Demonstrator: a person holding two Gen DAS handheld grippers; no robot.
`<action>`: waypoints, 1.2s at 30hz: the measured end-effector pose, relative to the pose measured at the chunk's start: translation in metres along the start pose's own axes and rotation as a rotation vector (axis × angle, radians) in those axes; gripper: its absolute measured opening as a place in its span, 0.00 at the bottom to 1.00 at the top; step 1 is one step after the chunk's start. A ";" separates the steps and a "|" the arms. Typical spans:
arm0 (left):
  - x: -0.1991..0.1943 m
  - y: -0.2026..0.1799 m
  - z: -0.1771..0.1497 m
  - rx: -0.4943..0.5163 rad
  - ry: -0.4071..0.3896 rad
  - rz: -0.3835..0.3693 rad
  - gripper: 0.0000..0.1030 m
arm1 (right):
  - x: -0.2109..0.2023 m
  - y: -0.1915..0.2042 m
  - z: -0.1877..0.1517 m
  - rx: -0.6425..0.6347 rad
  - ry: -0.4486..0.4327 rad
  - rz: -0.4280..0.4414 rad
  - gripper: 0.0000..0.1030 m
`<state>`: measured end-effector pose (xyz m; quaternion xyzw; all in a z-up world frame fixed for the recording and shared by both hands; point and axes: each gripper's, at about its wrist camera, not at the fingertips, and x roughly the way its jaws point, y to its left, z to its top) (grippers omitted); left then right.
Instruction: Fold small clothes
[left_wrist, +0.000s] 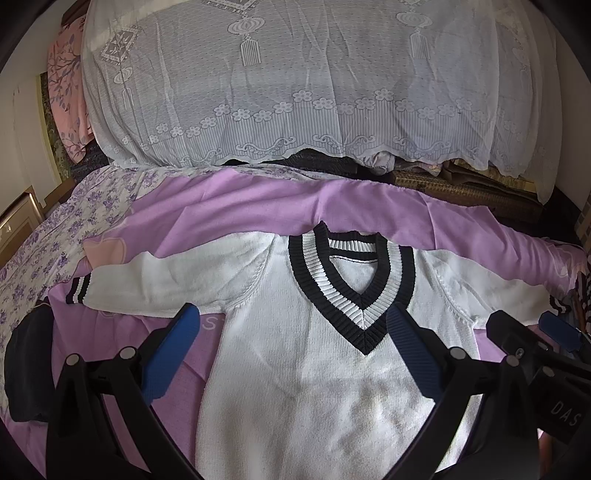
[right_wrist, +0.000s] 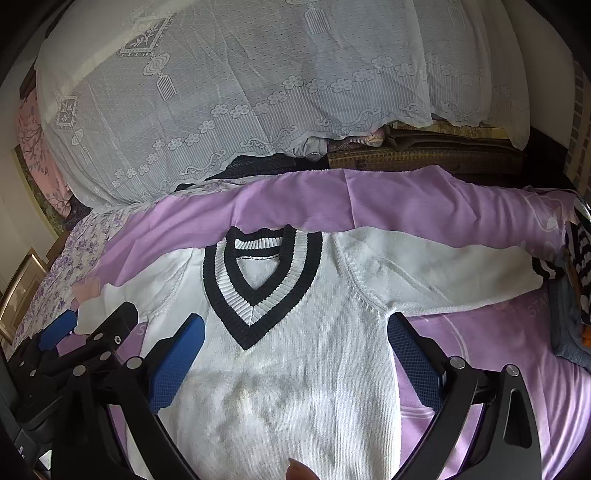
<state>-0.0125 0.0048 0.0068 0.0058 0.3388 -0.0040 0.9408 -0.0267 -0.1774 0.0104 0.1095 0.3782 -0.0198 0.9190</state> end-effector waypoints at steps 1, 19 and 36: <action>0.000 0.000 0.000 0.000 0.000 0.000 0.96 | 0.000 0.000 0.000 0.000 0.000 0.000 0.97; 0.000 0.000 0.000 0.000 0.000 -0.001 0.96 | 0.000 -0.001 0.000 0.002 0.000 0.002 0.97; 0.005 0.000 -0.005 -0.004 0.015 0.003 0.96 | 0.004 0.002 -0.001 0.011 0.012 0.003 0.97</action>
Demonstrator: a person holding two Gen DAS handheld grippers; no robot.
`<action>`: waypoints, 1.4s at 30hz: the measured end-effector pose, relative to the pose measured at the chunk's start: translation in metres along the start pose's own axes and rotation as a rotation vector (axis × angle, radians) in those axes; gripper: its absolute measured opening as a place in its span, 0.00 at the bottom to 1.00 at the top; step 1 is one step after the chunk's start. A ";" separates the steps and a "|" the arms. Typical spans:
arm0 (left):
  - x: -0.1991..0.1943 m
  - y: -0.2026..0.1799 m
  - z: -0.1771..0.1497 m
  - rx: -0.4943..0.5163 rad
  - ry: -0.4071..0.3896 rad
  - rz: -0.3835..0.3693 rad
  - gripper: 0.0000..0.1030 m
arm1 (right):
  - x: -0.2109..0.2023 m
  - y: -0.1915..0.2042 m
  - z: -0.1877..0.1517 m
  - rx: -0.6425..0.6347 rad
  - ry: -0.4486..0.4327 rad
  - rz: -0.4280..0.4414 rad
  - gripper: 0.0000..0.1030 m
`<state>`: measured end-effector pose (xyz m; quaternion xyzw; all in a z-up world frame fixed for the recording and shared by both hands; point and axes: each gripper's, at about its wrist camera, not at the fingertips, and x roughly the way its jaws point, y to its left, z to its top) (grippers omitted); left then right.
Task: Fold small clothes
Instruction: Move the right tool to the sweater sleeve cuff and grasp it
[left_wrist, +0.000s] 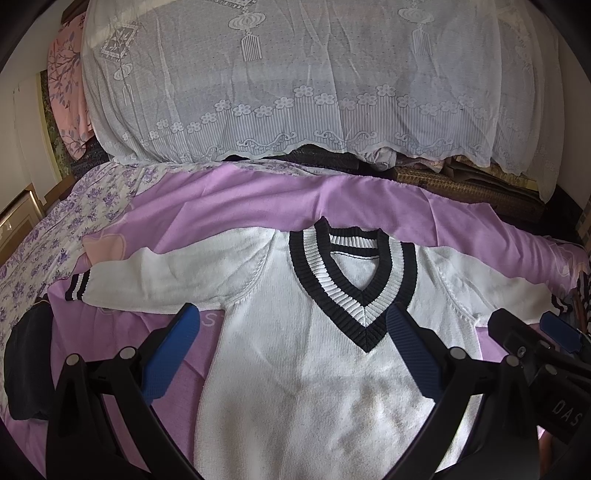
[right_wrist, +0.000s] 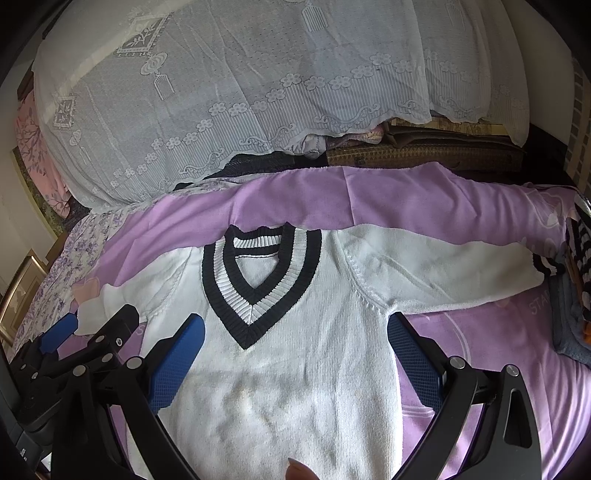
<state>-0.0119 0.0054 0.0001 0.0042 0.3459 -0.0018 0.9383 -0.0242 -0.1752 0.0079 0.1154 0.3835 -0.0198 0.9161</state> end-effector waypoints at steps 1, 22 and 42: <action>0.002 0.000 0.000 -0.002 0.003 0.000 0.96 | 0.002 -0.001 0.000 0.004 0.003 0.004 0.97; 0.131 -0.041 -0.051 0.006 0.293 -0.073 0.96 | 0.089 -0.168 -0.032 0.319 0.102 -0.111 0.97; 0.148 -0.055 -0.071 0.068 0.275 -0.010 0.96 | 0.078 -0.282 -0.038 0.612 -0.129 -0.131 0.96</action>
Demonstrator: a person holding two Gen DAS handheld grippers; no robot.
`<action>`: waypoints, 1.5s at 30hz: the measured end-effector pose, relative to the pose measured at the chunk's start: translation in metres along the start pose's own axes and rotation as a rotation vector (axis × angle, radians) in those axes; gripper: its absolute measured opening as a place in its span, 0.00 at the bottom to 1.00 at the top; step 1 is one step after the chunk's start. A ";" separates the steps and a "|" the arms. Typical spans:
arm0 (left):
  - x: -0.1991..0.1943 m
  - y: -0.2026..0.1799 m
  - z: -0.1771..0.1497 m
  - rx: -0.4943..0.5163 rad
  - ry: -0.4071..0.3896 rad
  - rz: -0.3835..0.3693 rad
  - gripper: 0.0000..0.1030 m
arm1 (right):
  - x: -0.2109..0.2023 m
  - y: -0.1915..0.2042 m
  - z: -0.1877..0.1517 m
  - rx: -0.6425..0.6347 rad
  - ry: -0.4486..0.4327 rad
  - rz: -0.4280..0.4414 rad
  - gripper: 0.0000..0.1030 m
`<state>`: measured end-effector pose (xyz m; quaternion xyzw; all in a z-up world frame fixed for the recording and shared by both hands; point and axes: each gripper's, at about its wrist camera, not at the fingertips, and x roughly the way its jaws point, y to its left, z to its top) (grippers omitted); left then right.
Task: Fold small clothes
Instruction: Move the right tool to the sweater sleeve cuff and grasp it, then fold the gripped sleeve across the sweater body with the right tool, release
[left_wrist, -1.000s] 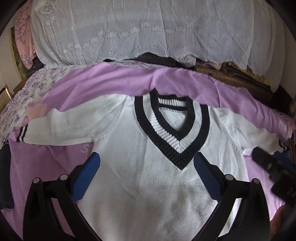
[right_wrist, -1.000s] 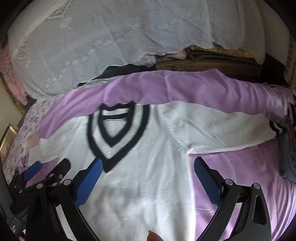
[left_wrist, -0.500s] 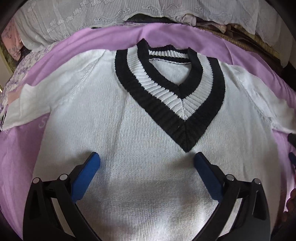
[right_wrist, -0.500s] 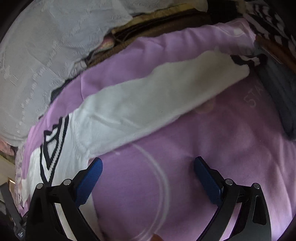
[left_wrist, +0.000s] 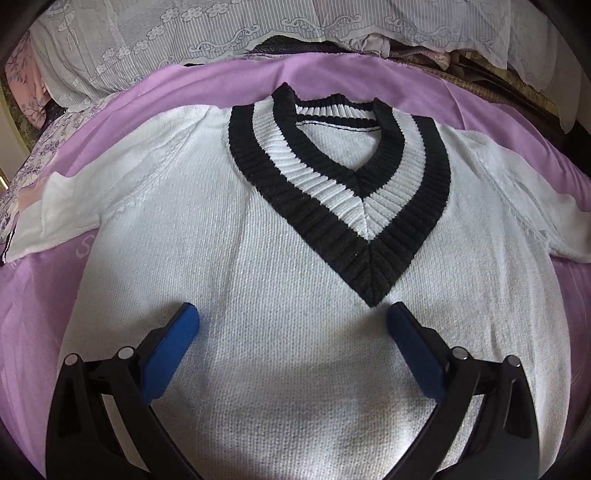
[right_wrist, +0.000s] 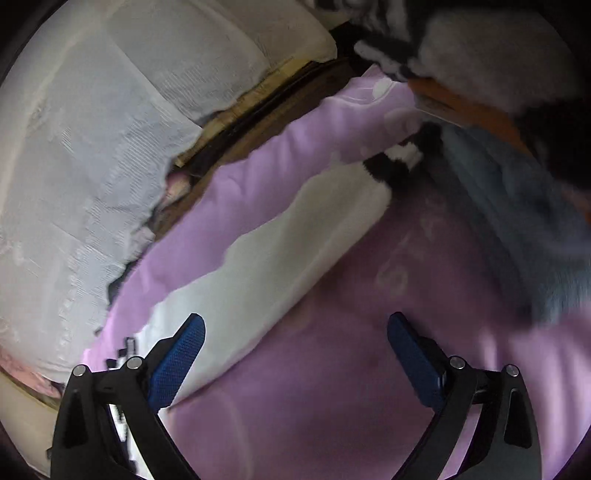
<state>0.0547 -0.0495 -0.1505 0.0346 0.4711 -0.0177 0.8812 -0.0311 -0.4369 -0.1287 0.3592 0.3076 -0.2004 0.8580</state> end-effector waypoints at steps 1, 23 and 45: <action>0.000 0.000 0.000 0.001 -0.002 0.002 0.96 | 0.004 0.003 0.004 -0.017 -0.007 -0.021 0.96; -0.007 0.008 0.009 0.002 0.040 -0.029 0.96 | 0.001 0.019 0.021 -0.017 -0.262 0.027 0.07; 0.017 0.141 0.044 -0.179 0.039 0.141 0.96 | -0.051 0.176 -0.016 -0.360 -0.187 0.319 0.07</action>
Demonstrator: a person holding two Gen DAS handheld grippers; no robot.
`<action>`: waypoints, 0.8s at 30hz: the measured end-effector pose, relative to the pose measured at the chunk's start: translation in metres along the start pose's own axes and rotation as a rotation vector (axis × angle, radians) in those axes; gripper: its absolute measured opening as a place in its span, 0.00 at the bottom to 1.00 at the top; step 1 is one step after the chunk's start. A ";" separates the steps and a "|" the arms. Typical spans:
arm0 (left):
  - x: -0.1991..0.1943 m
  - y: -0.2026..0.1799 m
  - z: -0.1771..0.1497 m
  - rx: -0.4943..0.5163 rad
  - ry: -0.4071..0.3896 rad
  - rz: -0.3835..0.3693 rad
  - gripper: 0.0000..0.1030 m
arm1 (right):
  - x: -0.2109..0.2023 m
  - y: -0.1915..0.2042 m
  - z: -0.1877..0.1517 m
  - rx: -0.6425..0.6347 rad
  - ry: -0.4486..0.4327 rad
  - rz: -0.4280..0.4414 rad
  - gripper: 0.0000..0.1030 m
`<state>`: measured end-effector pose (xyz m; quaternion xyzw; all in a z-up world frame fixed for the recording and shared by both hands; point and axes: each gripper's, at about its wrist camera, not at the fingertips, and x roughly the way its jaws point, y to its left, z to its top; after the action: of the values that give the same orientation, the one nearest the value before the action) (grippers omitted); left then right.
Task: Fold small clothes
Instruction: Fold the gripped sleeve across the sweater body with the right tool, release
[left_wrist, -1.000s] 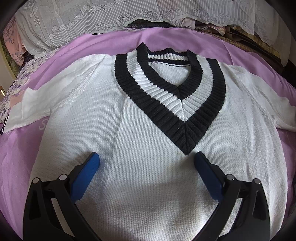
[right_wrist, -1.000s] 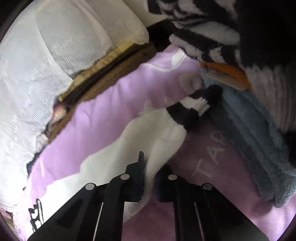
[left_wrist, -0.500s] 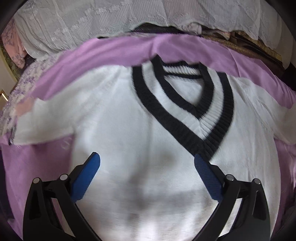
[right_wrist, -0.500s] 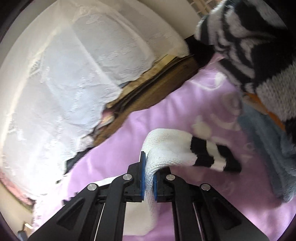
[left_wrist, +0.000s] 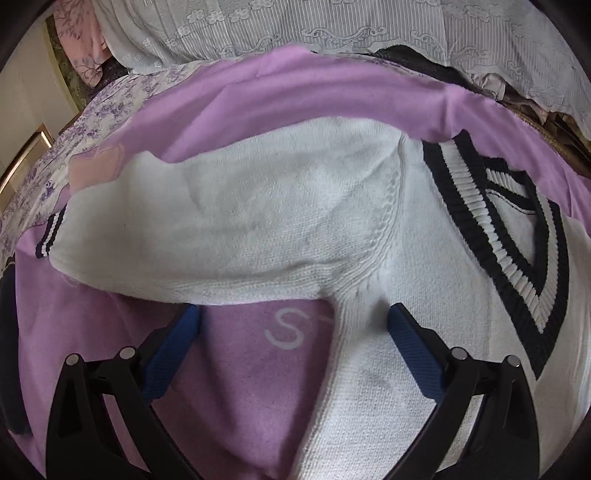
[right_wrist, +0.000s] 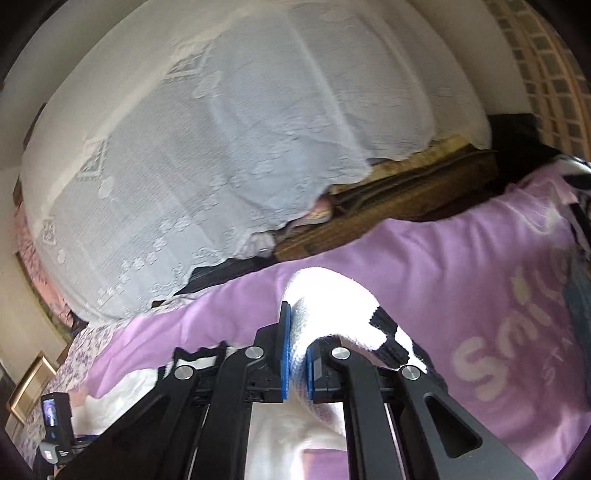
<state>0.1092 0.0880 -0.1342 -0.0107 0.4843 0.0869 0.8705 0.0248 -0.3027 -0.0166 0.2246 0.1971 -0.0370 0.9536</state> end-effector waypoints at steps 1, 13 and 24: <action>-0.003 -0.002 0.001 0.010 -0.013 -0.005 0.96 | 0.002 0.009 -0.002 -0.012 0.004 0.007 0.07; -0.007 -0.005 0.012 0.030 -0.049 -0.012 0.96 | 0.041 0.131 -0.030 -0.208 0.093 0.118 0.07; -0.002 0.005 0.012 -0.002 -0.046 0.019 0.96 | 0.099 0.205 -0.147 -0.573 0.506 0.170 0.49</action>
<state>0.1174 0.0943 -0.1263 -0.0049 0.4640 0.0956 0.8807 0.0955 -0.0517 -0.0911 -0.0333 0.4091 0.1555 0.8985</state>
